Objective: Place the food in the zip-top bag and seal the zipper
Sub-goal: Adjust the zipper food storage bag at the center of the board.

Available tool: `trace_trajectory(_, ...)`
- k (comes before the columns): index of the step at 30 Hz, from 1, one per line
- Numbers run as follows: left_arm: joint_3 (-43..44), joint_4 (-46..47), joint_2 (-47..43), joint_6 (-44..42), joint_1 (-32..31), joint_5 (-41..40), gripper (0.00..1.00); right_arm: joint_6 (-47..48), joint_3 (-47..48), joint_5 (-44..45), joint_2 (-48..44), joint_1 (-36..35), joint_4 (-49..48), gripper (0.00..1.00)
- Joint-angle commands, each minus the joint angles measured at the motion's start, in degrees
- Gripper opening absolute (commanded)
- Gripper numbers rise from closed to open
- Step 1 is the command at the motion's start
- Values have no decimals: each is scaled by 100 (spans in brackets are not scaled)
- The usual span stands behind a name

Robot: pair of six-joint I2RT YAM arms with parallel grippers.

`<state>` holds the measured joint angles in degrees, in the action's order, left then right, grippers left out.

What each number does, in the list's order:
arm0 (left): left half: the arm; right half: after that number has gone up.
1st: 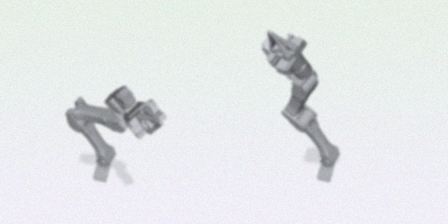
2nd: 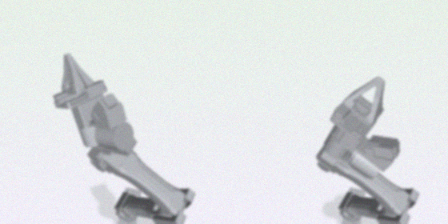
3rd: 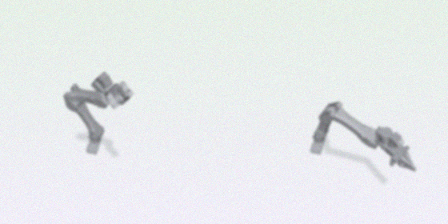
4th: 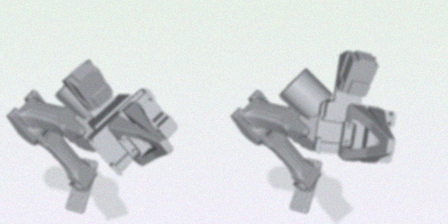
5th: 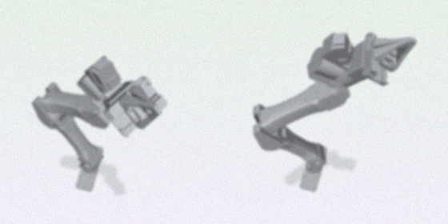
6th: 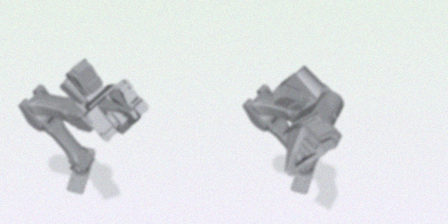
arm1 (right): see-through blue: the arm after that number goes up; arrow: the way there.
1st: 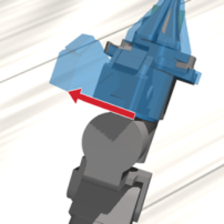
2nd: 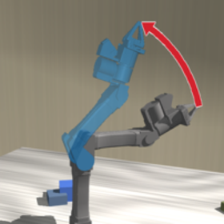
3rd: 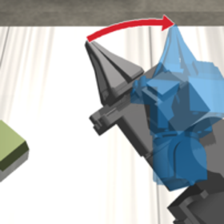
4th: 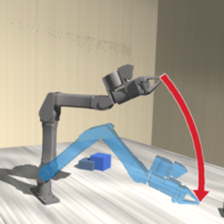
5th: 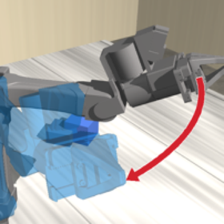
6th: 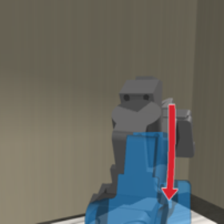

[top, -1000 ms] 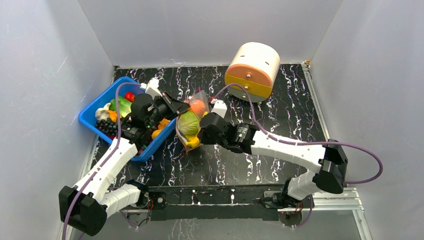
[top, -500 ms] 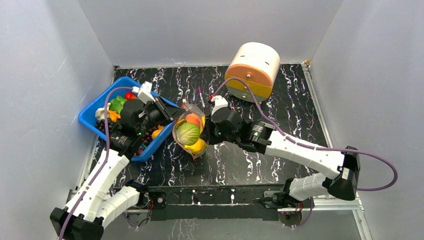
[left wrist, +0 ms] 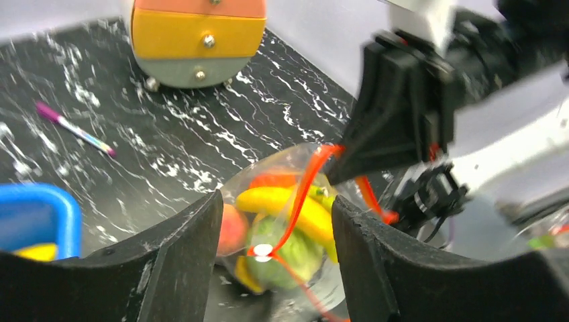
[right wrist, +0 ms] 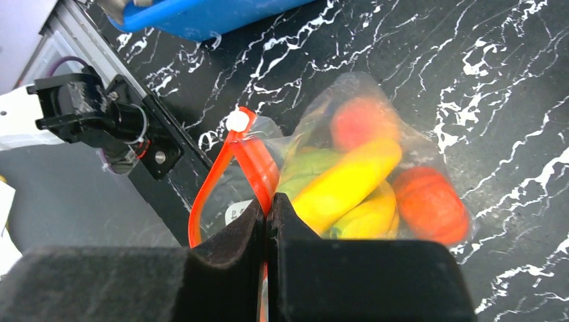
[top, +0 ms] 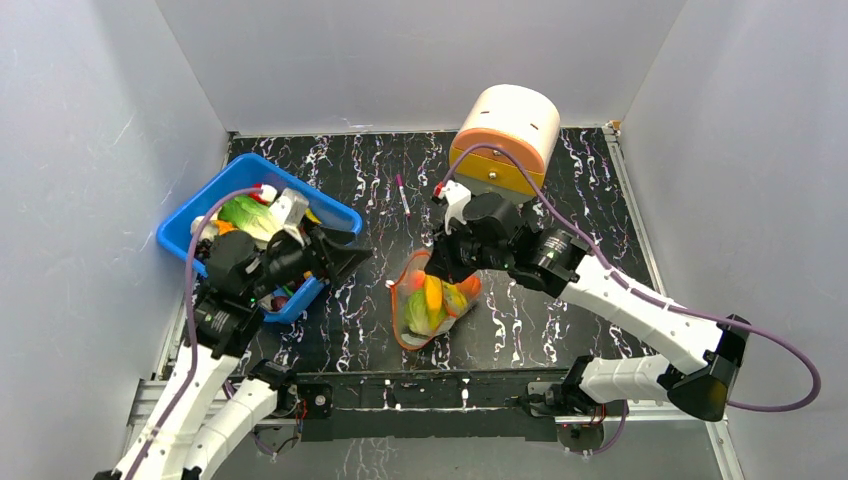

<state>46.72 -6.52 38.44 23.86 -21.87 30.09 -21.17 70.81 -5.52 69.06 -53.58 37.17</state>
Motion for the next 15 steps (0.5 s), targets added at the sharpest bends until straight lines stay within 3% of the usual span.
trace_trajectory(1, -16, -331, -602, -2776, -10, 934, 60, 616, 462, -780, 39, 373, 139, 0)
trace_trajectory(8, -148, -2181, -450, -6036, -10, 2272, 56, 755, 507, -1348, 211, 618, 190, 0)
trace_trajectory(11, -332, -2235, -331, -6653, -13, 2331, 55, 875, 563, -1437, 258, 680, 240, 0)
trace_trajectory(15, -641, -1620, -129, -6877, -15, 2461, 54, 946, 519, -1594, 242, 724, 161, 0)
